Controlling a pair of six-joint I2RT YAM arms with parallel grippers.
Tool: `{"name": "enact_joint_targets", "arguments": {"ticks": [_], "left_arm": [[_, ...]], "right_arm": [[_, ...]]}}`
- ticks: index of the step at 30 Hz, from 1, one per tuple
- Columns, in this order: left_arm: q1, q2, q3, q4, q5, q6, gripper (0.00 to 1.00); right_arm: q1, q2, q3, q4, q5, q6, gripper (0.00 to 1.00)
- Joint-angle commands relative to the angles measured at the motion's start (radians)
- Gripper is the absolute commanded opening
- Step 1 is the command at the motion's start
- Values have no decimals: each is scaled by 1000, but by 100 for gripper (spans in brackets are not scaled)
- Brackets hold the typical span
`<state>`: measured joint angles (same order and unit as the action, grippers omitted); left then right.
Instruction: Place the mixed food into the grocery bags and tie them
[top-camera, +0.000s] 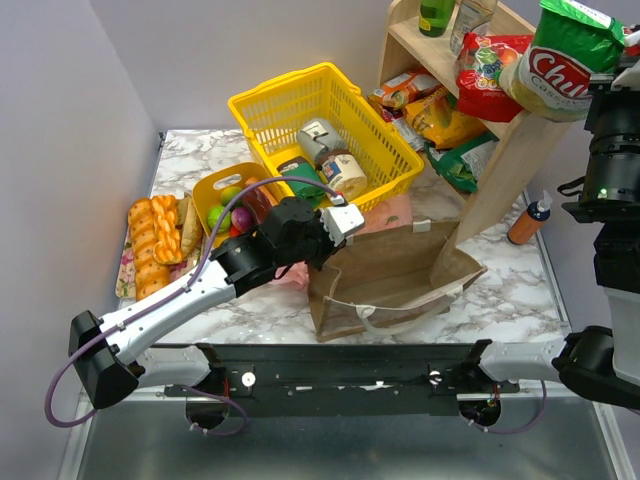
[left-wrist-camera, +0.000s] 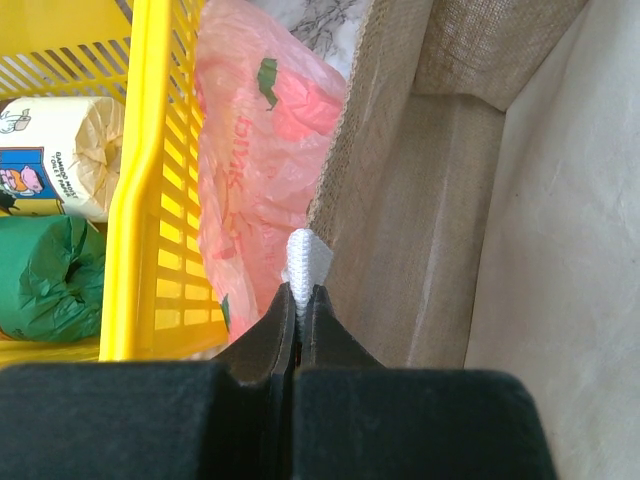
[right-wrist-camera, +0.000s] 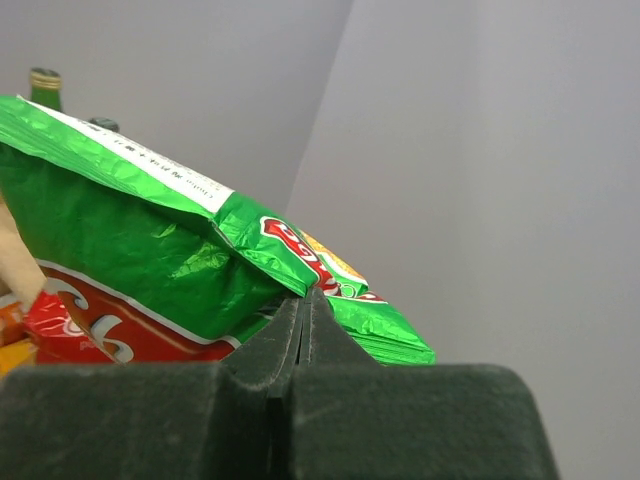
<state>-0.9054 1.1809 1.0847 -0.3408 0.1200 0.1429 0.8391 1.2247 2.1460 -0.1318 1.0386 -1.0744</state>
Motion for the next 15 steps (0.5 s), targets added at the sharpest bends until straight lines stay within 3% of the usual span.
{"name": "enact_joint_targets", "arguments": {"ticks": [1, 15], "left_arm": [[-9, 13, 32, -6, 1, -11, 0], [-13, 29, 34, -12, -6, -9, 0]], "right_arm": [[34, -13, 52, -92, -78, 96, 1], [152, 19, 46, -213, -175, 208, 1]]}}
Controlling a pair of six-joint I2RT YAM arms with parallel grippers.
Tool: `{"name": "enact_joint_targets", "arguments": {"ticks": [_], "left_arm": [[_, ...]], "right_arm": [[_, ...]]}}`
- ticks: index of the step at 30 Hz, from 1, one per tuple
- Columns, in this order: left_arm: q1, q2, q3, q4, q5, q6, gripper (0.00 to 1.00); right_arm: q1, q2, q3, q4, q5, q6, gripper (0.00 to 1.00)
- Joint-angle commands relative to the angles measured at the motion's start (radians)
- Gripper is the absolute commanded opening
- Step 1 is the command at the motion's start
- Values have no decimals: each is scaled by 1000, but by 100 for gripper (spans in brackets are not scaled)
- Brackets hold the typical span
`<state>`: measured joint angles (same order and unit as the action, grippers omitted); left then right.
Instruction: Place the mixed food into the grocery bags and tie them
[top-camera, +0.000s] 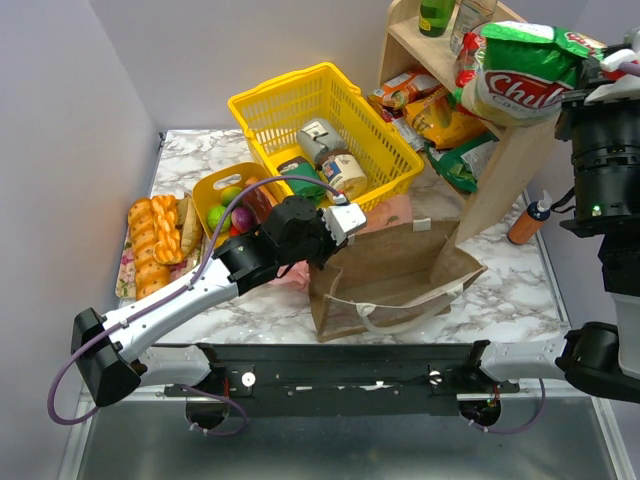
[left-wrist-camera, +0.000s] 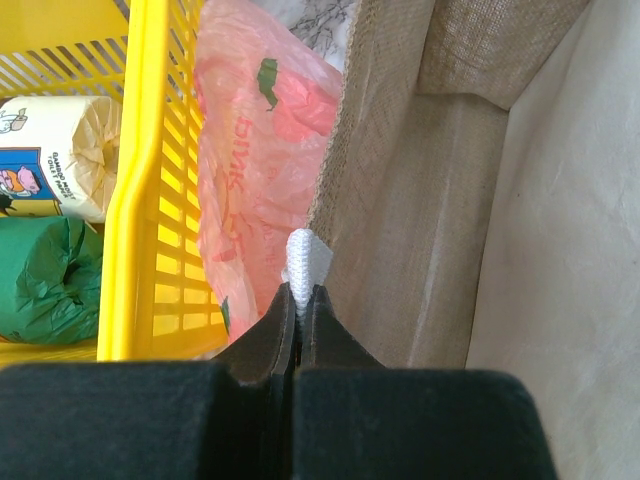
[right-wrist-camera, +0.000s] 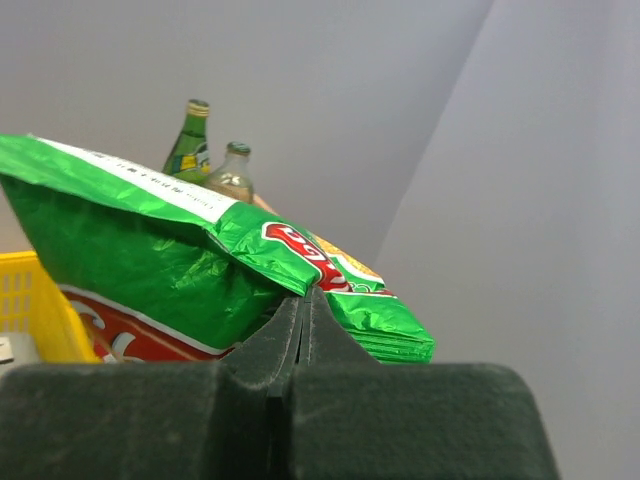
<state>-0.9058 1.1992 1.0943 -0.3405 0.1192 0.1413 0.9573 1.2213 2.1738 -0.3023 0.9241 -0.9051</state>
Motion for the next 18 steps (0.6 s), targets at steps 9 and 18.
{"name": "enact_joint_targets", "arguments": {"ticks": [9, 18], "left_arm": [[-15, 10, 27, -17, -12, -6, 0], [-16, 17, 27, -17, -15, -8, 0]], "right_arm": [[109, 61, 58, -67, -68, 63, 1], [164, 99, 55, -101, -76, 101, 1]]}}
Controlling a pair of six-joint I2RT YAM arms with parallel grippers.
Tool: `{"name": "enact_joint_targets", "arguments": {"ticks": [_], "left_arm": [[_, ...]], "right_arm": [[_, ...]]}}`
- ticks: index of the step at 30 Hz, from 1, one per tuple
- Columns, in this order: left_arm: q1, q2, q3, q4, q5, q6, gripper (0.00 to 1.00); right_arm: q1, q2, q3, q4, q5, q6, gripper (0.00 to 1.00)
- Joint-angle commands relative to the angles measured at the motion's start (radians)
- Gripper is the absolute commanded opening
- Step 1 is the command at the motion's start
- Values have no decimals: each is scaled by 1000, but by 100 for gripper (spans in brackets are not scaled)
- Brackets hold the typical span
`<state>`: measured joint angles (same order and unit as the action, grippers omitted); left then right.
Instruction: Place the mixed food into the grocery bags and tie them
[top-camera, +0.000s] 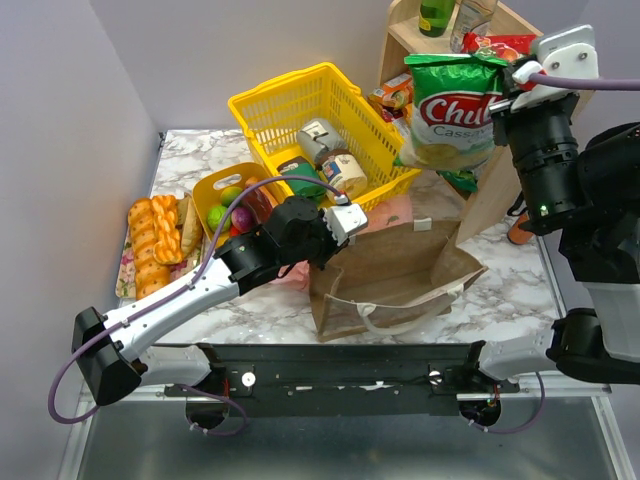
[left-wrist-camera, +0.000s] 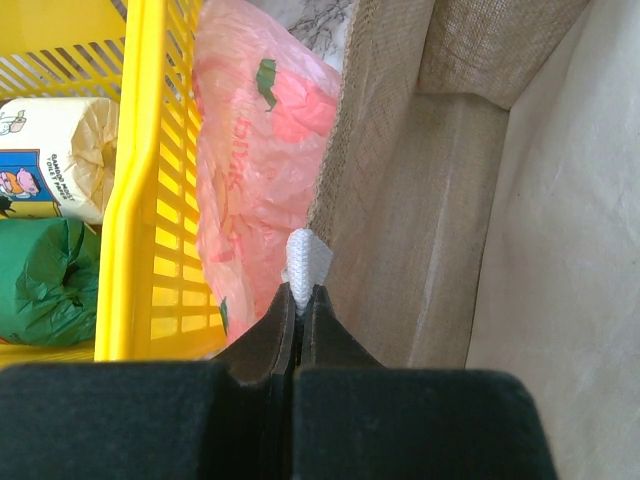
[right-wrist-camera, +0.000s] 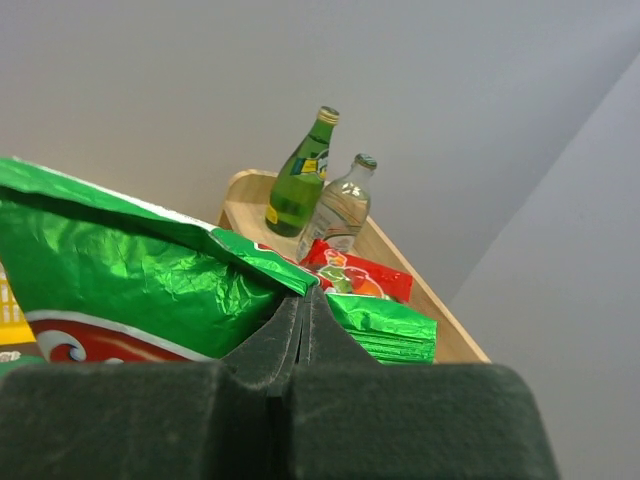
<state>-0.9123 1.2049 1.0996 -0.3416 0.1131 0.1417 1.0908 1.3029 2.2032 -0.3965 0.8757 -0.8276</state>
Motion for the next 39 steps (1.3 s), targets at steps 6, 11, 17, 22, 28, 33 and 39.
{"name": "enact_joint_targets", "arguments": {"ticks": [6, 11, 17, 22, 28, 33, 39], "left_arm": [[-10, 16, 19, -13, -26, -8, 0], [-10, 27, 19, -11, -55, -17, 0], [-8, 30, 13, -4, -62, -21, 0], [-8, 36, 11, -2, -75, -21, 0], [-7, 51, 9, -2, -79, -16, 0], [-7, 62, 9, 0, -72, -19, 0], [-7, 65, 8, 0, -79, -17, 0]], "right_arm": [[69, 6, -5, -48, -35, 93, 1], [75, -62, -123, -111, -63, 247, 1], [75, -149, -255, -137, -70, 346, 1], [75, -182, -301, -215, -92, 426, 1], [75, -228, -306, -418, -216, 629, 1], [75, -252, -384, -524, -238, 729, 1], [73, -258, -525, -596, -250, 864, 1]]}}
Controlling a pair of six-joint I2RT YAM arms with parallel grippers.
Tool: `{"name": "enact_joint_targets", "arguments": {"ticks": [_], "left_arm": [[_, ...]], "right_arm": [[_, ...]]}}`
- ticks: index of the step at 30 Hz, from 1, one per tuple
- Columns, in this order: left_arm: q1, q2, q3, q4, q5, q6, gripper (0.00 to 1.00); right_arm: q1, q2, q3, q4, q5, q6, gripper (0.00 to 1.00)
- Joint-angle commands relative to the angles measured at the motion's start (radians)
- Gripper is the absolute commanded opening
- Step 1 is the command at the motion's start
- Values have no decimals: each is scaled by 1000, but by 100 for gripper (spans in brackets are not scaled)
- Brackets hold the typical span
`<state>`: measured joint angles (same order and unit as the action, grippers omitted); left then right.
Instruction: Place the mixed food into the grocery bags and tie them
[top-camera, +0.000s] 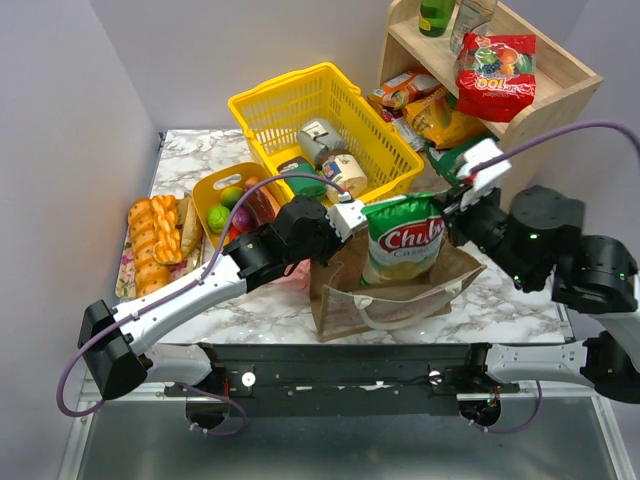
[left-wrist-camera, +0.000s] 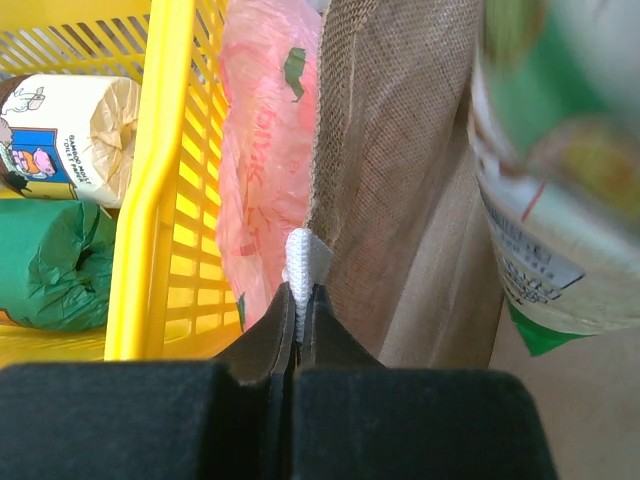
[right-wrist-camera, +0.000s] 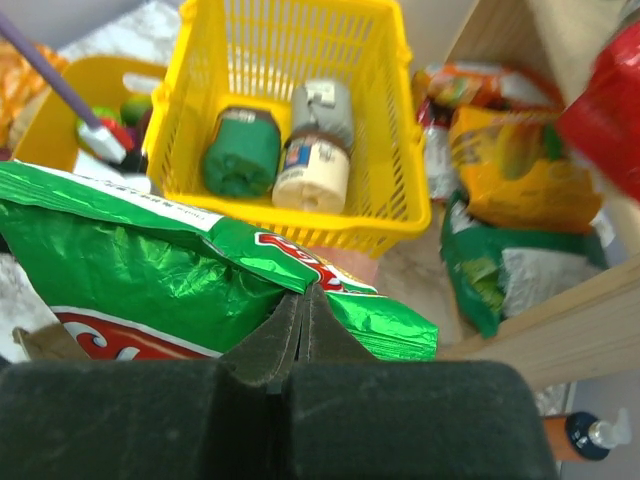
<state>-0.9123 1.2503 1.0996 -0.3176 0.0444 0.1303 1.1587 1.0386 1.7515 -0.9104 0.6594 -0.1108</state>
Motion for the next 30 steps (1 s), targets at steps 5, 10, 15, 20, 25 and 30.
{"name": "enact_joint_targets", "arguments": {"ticks": [5, 10, 15, 20, 25, 30], "left_arm": [[-7, 12, 8, -20, -9, -11, 0], [-7, 11, 19, -29, 0, -14, 0], [-7, -5, 14, -26, 0, -15, 0], [-7, -14, 13, -26, -2, -11, 0], [-7, -15, 14, -26, 8, -14, 0], [-7, -22, 16, -29, -1, -12, 0]], "right_arm": [[4, 0, -188, -110, -30, 249, 1], [-51, 1, -357, -87, -133, 372, 1], [-137, 12, -467, -30, -279, 398, 1], [-194, 32, -553, 39, -404, 402, 1], [-192, 106, -563, 77, -495, 405, 1], [-192, 166, -544, 96, -543, 425, 30]]}}
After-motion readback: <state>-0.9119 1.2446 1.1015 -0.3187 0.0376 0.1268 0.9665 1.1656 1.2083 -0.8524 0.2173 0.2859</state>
